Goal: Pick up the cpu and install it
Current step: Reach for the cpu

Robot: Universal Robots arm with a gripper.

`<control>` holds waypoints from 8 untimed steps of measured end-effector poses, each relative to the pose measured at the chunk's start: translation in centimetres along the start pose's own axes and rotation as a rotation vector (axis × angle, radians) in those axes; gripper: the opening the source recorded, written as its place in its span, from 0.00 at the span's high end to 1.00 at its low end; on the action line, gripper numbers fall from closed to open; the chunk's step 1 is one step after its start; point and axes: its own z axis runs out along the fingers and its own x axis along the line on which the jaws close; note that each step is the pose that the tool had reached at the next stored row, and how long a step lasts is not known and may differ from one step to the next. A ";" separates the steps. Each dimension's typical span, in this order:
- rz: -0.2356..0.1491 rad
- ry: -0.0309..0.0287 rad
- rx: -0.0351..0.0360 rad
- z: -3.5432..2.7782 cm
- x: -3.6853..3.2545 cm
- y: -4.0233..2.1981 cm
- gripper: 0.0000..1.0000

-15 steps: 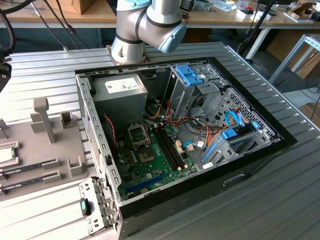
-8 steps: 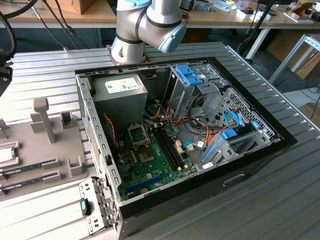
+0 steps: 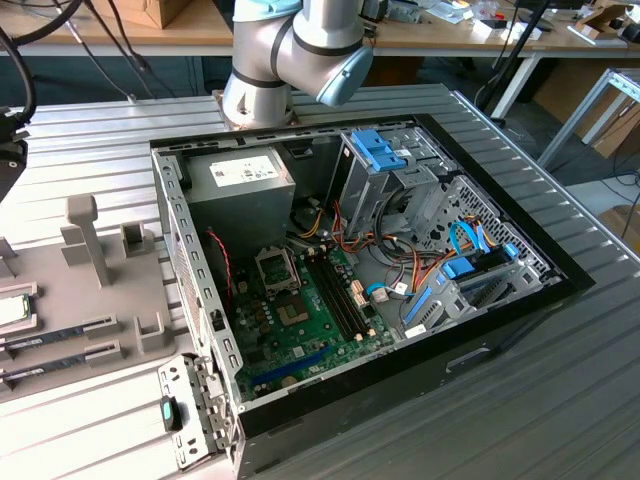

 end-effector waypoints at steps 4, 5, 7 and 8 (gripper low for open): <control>0.000 0.0001 0.0000 0.21 0.01 -0.01 0.89; 0.000 0.0000 0.0000 0.27 0.02 -0.01 0.89; 0.000 0.0000 0.0000 0.33 0.02 -0.02 0.89; 0.000 -0.0001 0.0000 0.42 0.03 -0.02 0.89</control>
